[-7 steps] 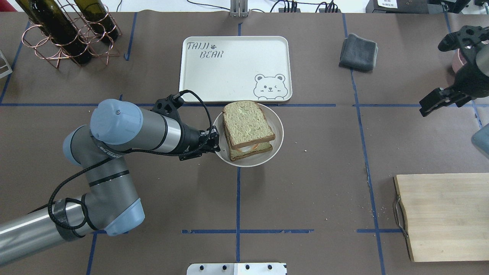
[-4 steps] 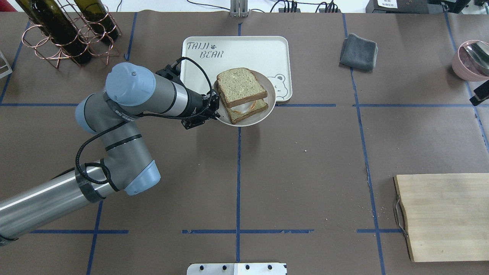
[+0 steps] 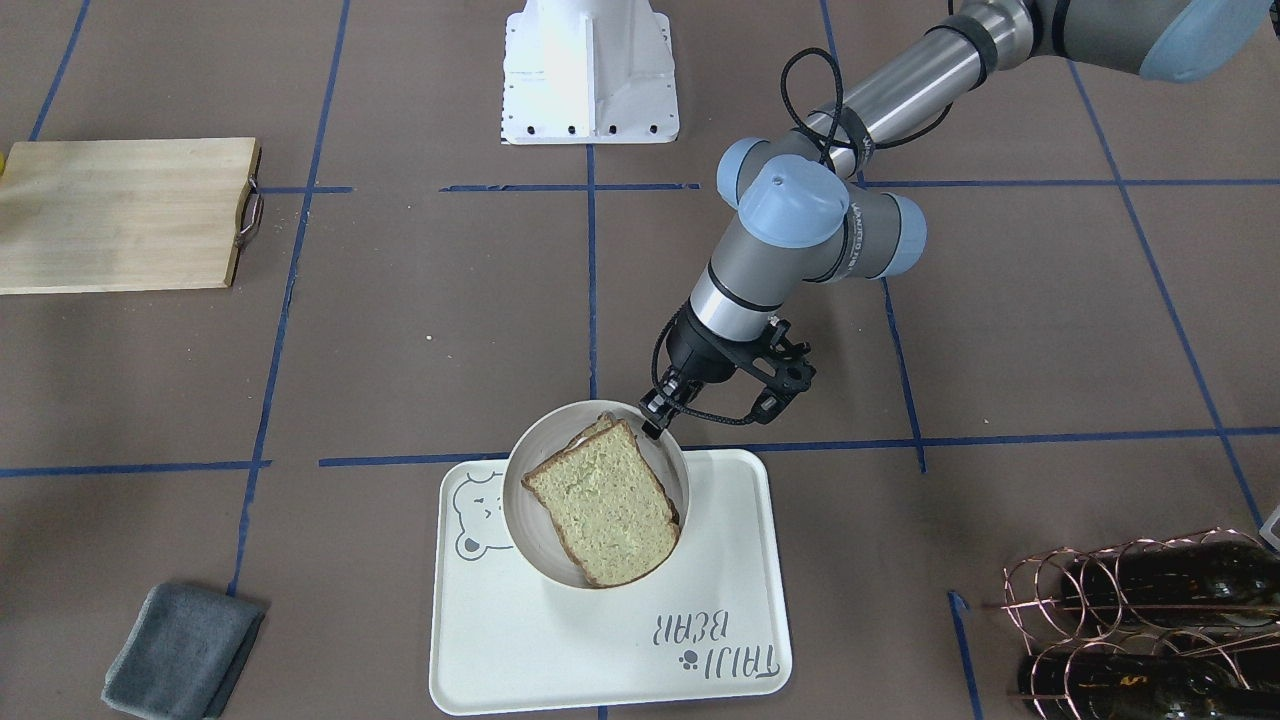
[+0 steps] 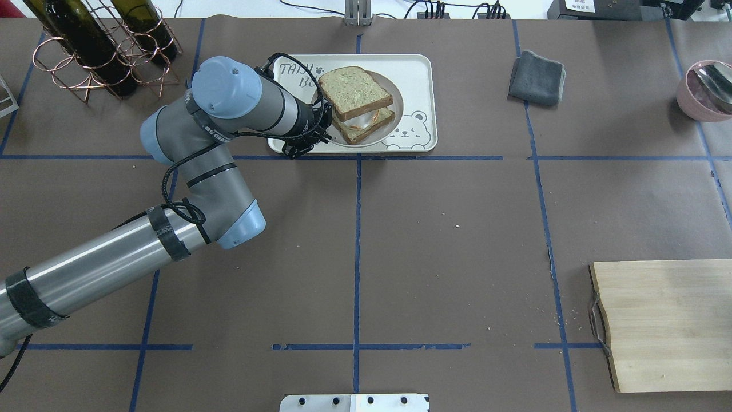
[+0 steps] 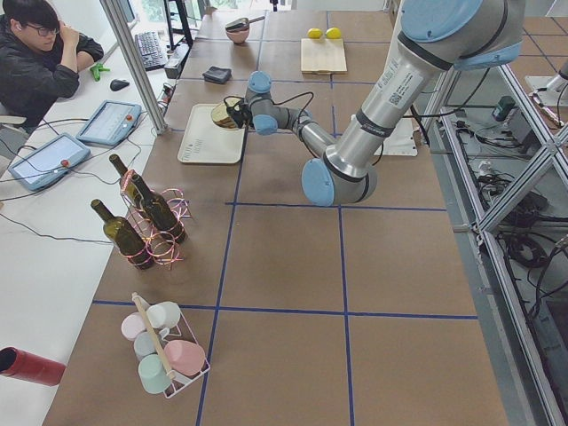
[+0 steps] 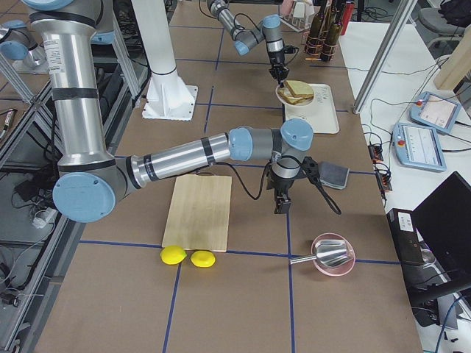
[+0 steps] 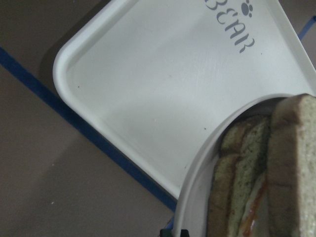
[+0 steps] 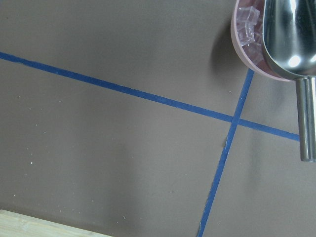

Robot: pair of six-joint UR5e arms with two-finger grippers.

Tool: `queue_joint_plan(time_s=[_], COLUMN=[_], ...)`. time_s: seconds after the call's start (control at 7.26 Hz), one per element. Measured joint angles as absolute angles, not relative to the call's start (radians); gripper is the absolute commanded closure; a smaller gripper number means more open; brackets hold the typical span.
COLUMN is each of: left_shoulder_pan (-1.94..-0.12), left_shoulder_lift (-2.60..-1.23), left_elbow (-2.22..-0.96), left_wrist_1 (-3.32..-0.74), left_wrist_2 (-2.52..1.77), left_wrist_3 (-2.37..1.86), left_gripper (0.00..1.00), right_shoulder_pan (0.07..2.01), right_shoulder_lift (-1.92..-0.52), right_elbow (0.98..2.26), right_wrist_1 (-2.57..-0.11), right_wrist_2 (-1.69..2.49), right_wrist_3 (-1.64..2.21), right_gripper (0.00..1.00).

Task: Make sandwich and place on tray
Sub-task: 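Lower the plate onto the tray and release it with the left gripper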

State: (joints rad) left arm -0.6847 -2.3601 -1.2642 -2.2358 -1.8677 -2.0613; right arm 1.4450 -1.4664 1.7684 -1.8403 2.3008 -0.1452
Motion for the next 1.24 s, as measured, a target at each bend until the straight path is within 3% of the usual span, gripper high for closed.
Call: queue_joint_plan(time_s=[0.55,0.69,0.83,0.96,1.24], left_shoulder_pan=[-0.685,-0.684,-0.684,-0.684,-0.704], left_shoulder_lift=[-2.442,-2.448,-2.454,-2.456,-2.419], left_elbow=[-1.054,-1.029,-1.009,-1.000,-1.062], left_wrist_1=[-2.341,-2.361,-2.378,-2.386,-2.371], left_wrist_2=[-1.784,-1.781,-1.780,-1.781,-1.807], left_wrist_3=[-2.133,-2.135,-2.136,-2.122,-2.027], left_gripper=[1.00,0.86,0.29,0.00,0.00], right_shoulder_pan=[1.455,1.461,1.466,1.469,1.476], right_shoulder_lift=[-1.464,-1.463,-1.463,-1.463,-1.463], right_elbow=[1.723,1.721,1.720,1.720,1.720], right_wrist_1=[-1.771,-1.770,-1.769,-1.769,-1.768], right_wrist_2=[2.300,2.301,2.302,2.303,2.304], right_wrist_3=[-0.130,-0.127,-0.126,-0.125,-0.126], right_gripper=[0.00,0.00,0.00,0.00,0.00])
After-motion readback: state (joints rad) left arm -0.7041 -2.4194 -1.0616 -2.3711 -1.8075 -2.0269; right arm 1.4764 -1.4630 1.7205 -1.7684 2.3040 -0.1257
